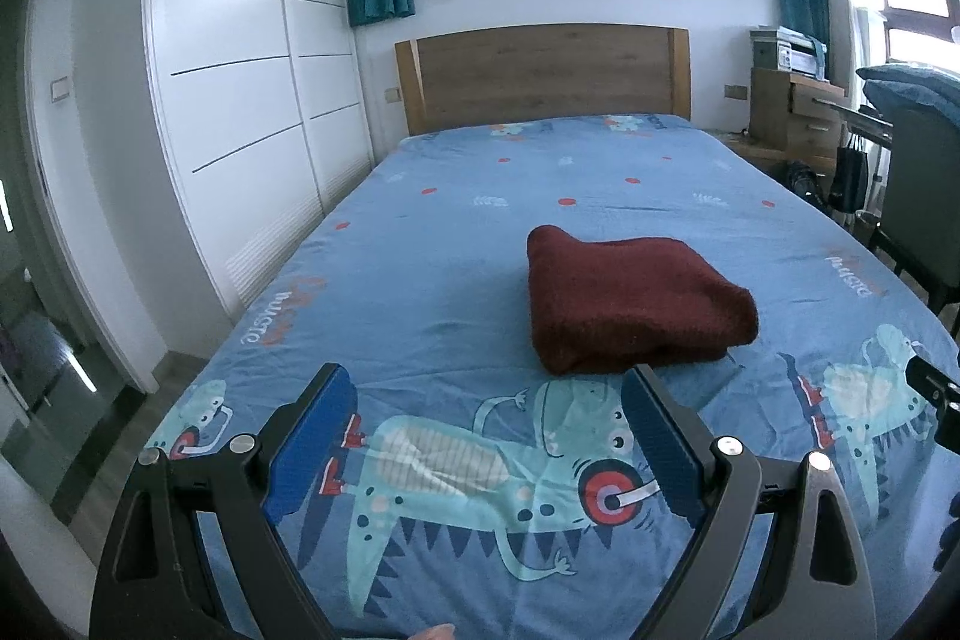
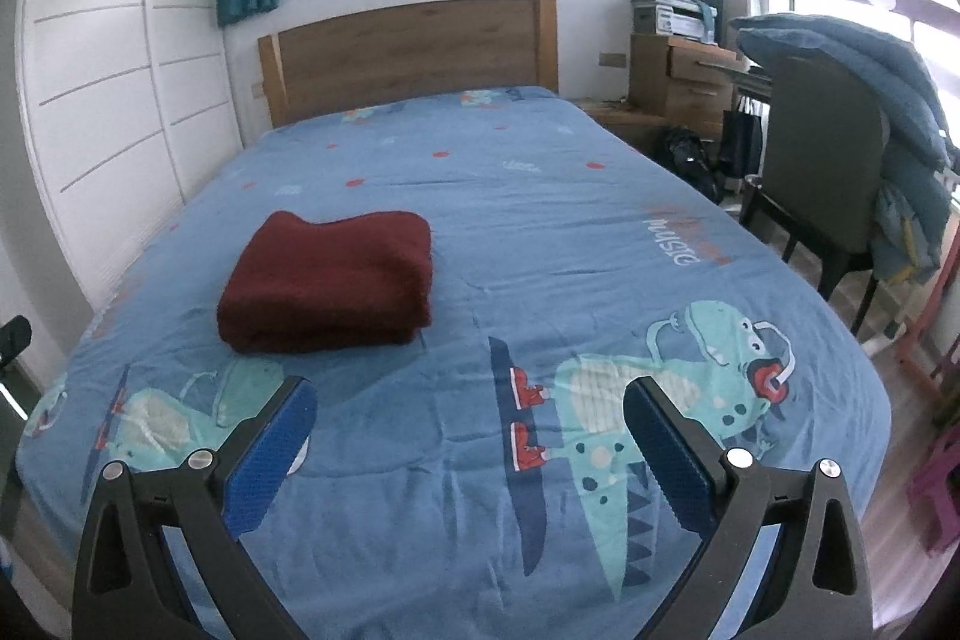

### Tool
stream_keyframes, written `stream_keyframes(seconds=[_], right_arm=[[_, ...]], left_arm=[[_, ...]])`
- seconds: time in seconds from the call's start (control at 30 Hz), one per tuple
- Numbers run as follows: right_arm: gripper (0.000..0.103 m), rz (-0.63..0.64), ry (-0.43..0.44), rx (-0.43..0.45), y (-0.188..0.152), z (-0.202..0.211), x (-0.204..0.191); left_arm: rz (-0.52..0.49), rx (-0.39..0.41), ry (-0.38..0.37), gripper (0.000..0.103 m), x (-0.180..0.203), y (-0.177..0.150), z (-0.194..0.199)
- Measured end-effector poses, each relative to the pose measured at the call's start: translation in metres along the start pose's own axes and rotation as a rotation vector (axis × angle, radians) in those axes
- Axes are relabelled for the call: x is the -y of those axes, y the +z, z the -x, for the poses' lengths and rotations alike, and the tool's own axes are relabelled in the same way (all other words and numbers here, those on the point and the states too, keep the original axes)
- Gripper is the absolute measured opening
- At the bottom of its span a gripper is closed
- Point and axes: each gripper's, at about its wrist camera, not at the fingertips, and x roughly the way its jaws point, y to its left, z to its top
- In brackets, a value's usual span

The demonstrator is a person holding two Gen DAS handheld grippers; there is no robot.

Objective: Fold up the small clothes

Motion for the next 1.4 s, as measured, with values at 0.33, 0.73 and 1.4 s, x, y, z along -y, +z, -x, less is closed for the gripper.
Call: stream_keyframes(seconds=[0.33,0.73,1.4], right_arm=[[0.102,0.008,-0.01,0.001,-0.004,-0.003,-0.003],[0.102,0.008,-0.021,-0.008,-0.006,-0.01,-0.002],[0.102,0.007,-0.029,-0.007,-0.009,-0.013,0.002]], left_arm=[[0.007,-0.014,0.0,0.089,-0.003,-0.002,-0.007],[-0.002,-0.02,-0.009,0.089,0.003,-0.007,-0.011],[0.009,-0.034,-0.019,0.089,0.002,-0.008,-0.014]])
